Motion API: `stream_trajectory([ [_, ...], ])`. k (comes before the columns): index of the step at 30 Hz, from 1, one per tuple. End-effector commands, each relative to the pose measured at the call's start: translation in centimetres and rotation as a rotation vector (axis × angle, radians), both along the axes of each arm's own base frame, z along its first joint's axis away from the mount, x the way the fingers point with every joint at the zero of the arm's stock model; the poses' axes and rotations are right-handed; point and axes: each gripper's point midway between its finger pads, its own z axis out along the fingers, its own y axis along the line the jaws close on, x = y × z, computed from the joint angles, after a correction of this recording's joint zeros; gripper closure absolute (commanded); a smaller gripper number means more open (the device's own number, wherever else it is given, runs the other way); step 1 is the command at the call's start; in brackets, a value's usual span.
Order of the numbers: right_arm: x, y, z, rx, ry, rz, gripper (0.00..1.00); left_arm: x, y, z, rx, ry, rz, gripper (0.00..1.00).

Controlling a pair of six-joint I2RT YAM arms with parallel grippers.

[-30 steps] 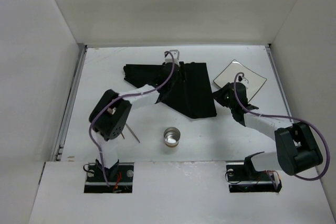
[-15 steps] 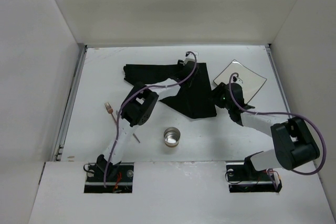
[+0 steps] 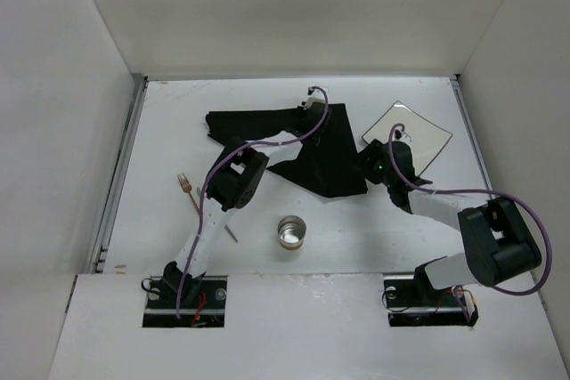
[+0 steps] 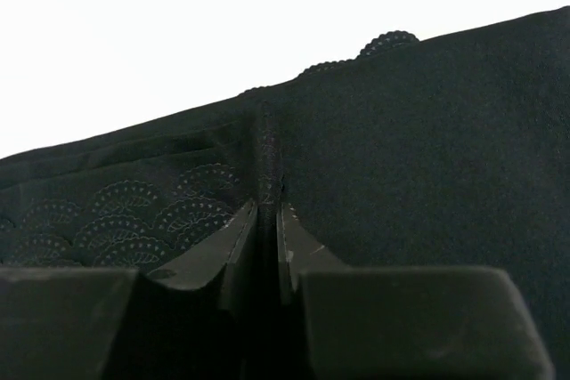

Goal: Set the dinner table for one person

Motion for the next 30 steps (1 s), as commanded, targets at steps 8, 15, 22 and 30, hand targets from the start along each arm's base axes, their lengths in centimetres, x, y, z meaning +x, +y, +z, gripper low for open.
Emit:
stream_trajectory([
  [8,1.4,0.4,-1.1,0.036,0.021,-0.014,0.43,-6.5,6.1,18.5,-0.341,-0.285,0.095,0.92],
  [15,1.5,1.0,-1.2,0.037,0.028,0.004,0.42,-17.1,17.1,15.6,-0.399,-0.311,0.316,0.88],
  [22,2.3,-0.4,-0.3,0.004,0.009,-0.042,0.38,-24.2,23.6,12.2,-0.376,-0.308,0.431,0.73],
  [30,2.7,-2.7,-1.2,-0.13,0.054,-0.105,0.35,-22.8,24.7,11.4,-0.379,-0.247,0.436,0.5],
])
